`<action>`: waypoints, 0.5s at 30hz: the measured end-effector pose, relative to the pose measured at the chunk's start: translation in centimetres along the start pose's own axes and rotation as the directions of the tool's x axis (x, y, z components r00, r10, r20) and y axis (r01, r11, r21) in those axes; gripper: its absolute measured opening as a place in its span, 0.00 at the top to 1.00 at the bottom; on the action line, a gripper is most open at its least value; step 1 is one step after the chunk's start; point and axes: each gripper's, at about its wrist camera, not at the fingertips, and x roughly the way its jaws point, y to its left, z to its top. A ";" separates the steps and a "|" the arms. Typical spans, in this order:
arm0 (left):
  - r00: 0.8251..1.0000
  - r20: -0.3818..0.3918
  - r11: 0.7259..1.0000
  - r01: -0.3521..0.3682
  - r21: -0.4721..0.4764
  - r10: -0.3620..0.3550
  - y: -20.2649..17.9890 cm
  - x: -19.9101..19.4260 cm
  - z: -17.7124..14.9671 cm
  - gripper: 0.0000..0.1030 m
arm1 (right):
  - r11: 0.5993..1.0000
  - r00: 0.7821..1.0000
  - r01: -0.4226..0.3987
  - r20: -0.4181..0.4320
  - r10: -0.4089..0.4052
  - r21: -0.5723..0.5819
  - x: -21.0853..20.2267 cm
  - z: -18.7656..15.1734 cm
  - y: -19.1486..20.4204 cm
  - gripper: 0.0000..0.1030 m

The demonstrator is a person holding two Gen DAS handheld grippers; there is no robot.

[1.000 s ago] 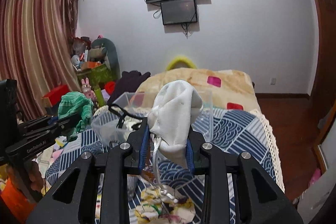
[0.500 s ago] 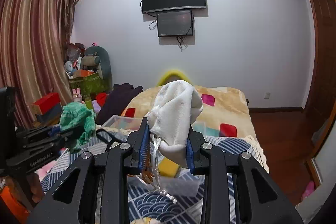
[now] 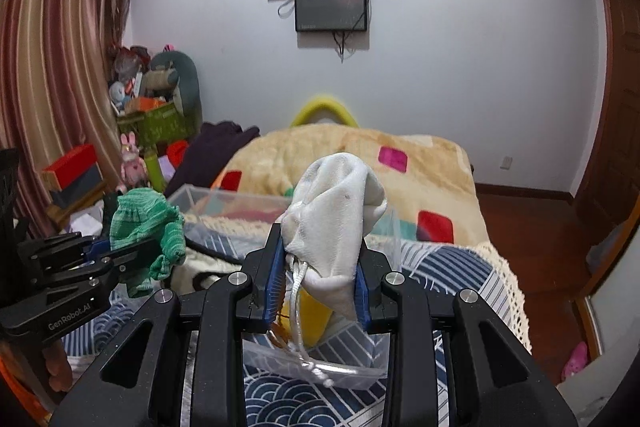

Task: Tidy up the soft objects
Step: 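Carry the green cloth and white pouch over the box and open both tools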

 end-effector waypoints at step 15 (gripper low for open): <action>0.998 -0.061 0.999 -0.021 0.031 0.023 -0.7 2.5 -0.6 0.80 | 1.000 0.989 -0.020 -0.144 0.017 -0.022 1.8 -1.6 -1.2 0.73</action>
